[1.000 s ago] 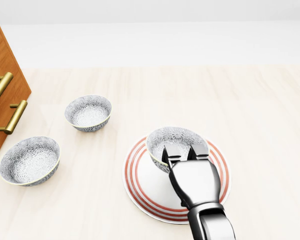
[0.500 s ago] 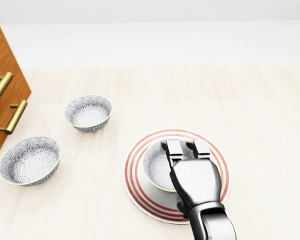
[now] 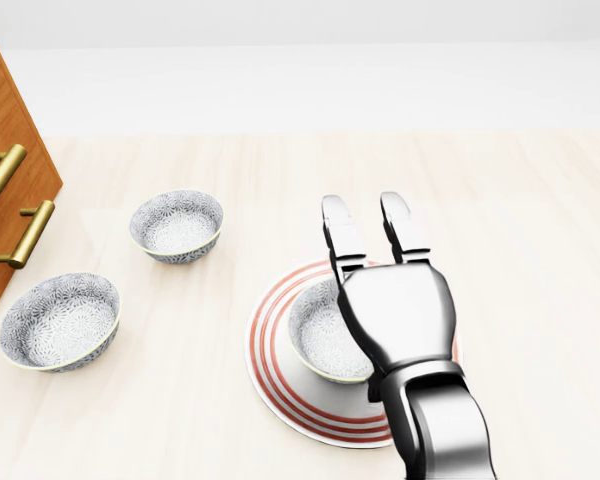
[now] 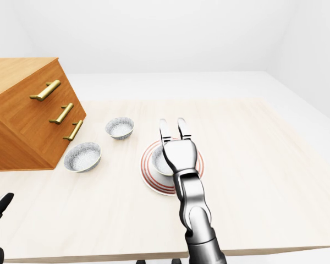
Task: Put the bowl at the front on the plate.
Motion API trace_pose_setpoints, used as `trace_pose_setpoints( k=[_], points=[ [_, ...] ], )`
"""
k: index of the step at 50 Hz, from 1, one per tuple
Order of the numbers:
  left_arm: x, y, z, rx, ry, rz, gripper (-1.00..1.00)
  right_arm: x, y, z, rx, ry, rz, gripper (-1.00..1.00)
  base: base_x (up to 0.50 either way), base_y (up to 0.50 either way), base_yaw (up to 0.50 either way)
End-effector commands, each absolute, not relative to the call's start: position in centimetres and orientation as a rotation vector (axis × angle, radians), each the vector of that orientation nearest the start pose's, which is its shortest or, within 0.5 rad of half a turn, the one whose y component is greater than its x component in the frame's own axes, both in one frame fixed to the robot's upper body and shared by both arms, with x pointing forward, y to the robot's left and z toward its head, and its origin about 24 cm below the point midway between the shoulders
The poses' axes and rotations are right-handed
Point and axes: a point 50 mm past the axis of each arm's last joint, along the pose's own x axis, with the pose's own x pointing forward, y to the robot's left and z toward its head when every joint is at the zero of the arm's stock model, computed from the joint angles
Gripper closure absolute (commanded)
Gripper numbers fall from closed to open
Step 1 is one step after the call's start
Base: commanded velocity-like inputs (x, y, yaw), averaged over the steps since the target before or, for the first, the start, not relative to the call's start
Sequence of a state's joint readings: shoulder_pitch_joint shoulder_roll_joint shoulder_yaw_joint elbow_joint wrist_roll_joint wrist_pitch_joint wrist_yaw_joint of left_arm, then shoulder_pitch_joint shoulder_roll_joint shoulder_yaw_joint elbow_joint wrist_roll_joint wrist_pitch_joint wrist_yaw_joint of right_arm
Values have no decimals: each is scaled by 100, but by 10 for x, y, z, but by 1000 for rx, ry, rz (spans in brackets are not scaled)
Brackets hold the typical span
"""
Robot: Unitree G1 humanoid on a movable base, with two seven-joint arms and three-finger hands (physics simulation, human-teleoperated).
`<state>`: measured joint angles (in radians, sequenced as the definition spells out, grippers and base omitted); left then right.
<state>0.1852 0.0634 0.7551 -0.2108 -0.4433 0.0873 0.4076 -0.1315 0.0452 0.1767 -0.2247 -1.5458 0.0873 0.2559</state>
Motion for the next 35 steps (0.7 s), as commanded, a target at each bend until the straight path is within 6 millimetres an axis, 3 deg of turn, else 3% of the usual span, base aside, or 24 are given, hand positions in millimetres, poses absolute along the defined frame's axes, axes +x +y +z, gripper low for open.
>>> trace_pose_setpoints(
  k=[1,17,23,29,35],
  points=[
    [130,344,60,-274,-90,1141,-100,264,-99,153,-1550,-191,-35,-100,0,0,0],
    [132,344,54,-271,-59,1143,-100,266,-98,200,-1622,-193,-142,-100,0,0,0],
    [132,344,55,-263,-60,1148,-100,264,-100,235,-1640,-201,-222,-100,0,0,0],
    [131,345,59,-260,-76,1161,-100,259,-98,276,-1606,-328,-360,-100,0,0,0],
    [131,345,59,-254,-77,1164,-100,251,-100,292,-1560,-407,-398,-100,0,0,0]
  ],
)
